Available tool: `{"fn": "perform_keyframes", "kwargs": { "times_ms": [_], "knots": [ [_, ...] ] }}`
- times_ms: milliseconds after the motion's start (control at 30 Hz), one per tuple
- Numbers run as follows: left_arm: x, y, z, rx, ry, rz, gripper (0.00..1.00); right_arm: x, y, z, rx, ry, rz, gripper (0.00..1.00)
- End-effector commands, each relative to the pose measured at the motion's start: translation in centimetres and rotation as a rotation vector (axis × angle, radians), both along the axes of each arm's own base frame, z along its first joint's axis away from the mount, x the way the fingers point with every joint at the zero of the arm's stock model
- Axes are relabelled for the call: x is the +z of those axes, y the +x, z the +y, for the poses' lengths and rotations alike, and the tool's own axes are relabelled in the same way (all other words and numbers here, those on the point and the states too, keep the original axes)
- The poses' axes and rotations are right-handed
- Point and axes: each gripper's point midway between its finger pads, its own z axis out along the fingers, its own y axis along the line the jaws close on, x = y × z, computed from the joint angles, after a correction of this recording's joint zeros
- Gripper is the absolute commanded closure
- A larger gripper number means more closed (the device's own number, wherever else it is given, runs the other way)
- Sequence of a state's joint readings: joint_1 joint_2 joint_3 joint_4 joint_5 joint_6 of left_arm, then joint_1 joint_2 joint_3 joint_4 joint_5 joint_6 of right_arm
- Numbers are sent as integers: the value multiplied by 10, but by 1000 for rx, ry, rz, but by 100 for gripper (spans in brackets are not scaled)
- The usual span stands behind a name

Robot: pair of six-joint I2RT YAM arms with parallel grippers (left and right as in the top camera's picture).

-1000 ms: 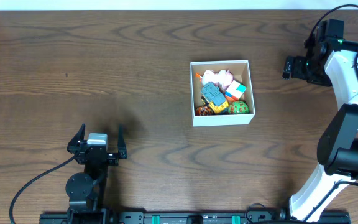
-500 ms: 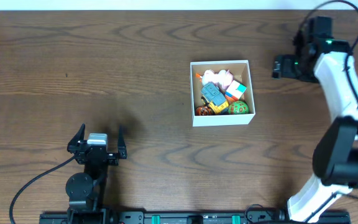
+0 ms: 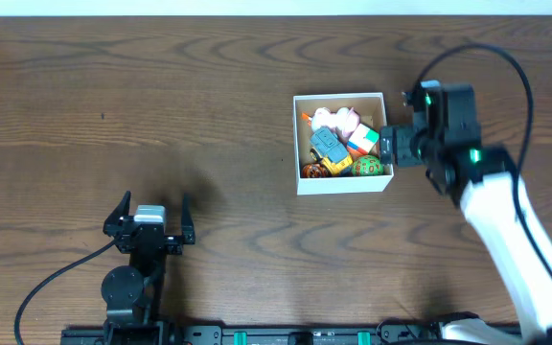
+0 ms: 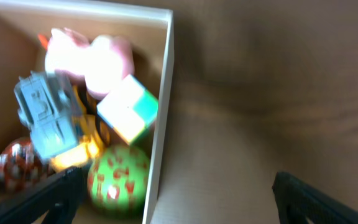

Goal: Pack container

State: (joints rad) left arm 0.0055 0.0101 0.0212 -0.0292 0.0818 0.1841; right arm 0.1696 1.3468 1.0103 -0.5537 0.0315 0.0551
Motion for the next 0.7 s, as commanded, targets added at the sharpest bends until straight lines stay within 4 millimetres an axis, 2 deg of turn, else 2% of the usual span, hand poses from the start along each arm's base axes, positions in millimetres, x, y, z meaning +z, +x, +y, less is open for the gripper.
{"fn": "perform_keyframes", "kwargs": {
  "times_ms": [0,167,333,467,667],
  "knots": [
    [-15,-1,1,0,9,43,2,11,-15,-3,4,5,-144,1],
    [-15,-1,1,0,9,43,2,20,-40,-8,0,49,-398,1],
    [-15,-1,1,0,9,43,2,18,-69,-18,-18,75,-573,1],
    [-15,-1,1,0,9,43,2,11,-87,-31,-53,78,-656,1],
    [-15,-1,1,0,9,43,2,5,-100,-46,-96,73,-728,1]
  ]
}}
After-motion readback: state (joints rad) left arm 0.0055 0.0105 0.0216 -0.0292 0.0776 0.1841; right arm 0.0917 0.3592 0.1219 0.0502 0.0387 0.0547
